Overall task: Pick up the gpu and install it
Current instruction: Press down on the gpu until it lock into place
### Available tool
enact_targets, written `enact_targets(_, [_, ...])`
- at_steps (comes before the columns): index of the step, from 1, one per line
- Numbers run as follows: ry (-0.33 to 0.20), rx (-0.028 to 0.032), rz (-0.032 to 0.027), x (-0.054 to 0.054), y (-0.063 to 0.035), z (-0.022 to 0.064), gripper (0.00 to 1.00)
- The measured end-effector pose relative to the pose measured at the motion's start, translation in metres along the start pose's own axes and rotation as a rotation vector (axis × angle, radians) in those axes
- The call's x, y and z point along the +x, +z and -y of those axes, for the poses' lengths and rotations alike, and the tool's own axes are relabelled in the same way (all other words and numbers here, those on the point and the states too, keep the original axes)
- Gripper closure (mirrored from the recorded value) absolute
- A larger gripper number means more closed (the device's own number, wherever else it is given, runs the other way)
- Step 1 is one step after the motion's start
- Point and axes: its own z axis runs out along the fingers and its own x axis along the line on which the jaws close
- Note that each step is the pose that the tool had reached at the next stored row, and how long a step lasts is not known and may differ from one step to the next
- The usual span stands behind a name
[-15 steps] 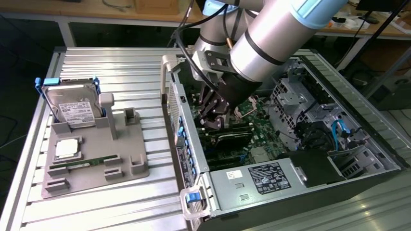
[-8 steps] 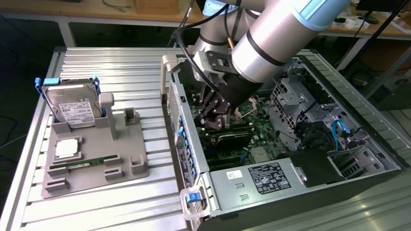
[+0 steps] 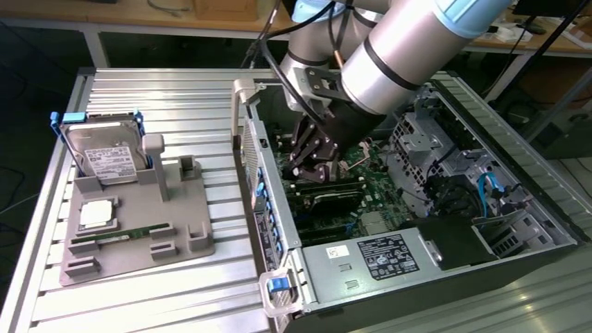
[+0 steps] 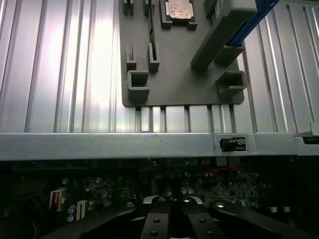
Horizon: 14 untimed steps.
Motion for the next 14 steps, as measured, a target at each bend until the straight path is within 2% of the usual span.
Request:
enact_targets(2, [0.001,-0.0122,0.0031,0.000,-0.0007,0.0016,0.89])
enact_targets(4, [-0.002,-0.0142,0.0117,0.002,-0.0010,0.0029,0.89])
enact_targets(5, [-0.005,-0.0143,0.0196,0.004,-0.0010,0.0030,0.89])
enact_targets(8, [-0.011,-0.0147,0.0379,0.012,-0.0017,0.0030,0.89])
enact_targets(14, [-0.011,-0.0147,0.0377,0.016,-0.0022,0.0029,0.89])
